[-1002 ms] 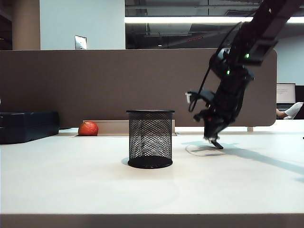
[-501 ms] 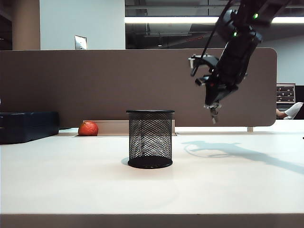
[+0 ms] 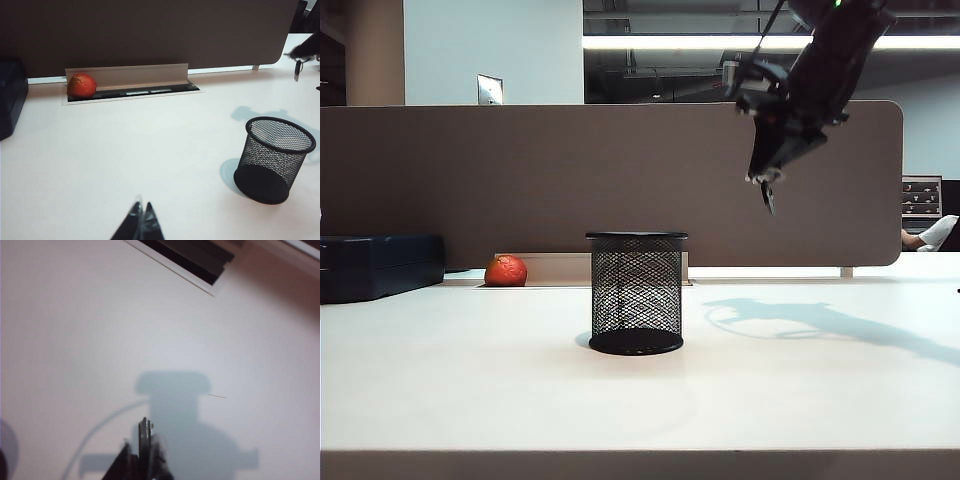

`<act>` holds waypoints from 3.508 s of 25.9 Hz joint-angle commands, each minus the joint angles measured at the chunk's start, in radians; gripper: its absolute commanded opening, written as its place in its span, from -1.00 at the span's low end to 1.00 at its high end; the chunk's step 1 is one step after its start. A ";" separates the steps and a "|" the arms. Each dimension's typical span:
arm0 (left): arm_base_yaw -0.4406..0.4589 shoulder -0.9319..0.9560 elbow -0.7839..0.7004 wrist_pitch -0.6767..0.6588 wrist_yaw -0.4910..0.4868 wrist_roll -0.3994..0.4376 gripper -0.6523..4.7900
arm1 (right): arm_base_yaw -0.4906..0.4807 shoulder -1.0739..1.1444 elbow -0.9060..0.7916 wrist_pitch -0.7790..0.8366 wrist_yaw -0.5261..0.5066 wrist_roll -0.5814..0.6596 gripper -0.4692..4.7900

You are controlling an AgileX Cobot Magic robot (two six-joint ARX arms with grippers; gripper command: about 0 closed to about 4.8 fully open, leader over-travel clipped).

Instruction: Pick up a bunch of keys from the table, then put them into the black basket.

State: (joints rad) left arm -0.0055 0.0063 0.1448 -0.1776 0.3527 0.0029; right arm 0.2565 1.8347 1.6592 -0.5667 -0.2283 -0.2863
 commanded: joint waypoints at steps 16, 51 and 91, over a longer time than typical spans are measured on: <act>0.000 0.000 0.004 0.006 0.000 -0.003 -0.78 | 0.000 -0.200 0.002 -0.049 -0.224 0.165 -0.83; 0.000 0.000 0.004 0.006 0.038 -0.003 -0.78 | 0.064 -0.460 -0.207 -0.188 -0.350 0.190 -0.83; 0.000 0.000 0.004 -0.057 0.123 -0.003 -0.78 | 0.189 -0.278 -0.411 0.268 -0.506 0.366 -0.83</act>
State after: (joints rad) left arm -0.0055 0.0063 0.1452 -0.2451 0.4702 0.0029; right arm 0.4366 1.5501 1.2434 -0.3336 -0.7307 0.0727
